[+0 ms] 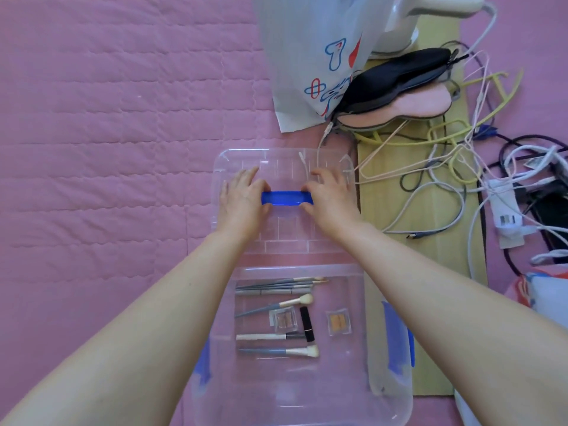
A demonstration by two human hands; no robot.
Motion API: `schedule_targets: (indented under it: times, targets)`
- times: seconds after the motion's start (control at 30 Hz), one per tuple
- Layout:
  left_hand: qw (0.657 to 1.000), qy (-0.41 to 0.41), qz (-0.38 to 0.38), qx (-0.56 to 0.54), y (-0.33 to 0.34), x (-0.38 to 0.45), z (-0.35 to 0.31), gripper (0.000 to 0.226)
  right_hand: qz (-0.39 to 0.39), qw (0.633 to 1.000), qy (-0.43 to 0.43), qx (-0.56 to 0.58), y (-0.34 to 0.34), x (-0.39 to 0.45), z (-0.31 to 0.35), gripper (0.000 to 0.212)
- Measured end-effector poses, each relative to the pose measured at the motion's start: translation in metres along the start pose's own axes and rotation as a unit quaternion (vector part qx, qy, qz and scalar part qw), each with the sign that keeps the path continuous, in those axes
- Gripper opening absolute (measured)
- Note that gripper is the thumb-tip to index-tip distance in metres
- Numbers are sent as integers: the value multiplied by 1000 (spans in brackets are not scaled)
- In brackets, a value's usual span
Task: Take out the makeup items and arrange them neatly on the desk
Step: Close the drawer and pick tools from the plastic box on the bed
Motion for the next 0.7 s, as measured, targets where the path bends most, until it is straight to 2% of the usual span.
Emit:
schedule_targets:
  times: [0.2, 0.4, 0.7]
  targets:
    - [999, 7, 35, 39, 11, 3, 6, 23, 10, 1000, 3, -24, 7, 0, -1, 29]
    - [997, 14, 71, 32, 7, -2, 4, 43, 26, 1000, 2, -4, -1, -4, -3, 43]
    - [998, 9, 23, -50, -36, -37, -22, 41, -109, 988, -50, 94, -59, -54, 7, 42]
Point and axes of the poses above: each hand's wrist, its own x-axis towards the middle knuckle, its own y-axis out of the palm, z = x × y, the point moved 7 cm from there along x, towards the middle knuckle, and after that the axes turned 12 degrees about y, right-handed, at the moved point
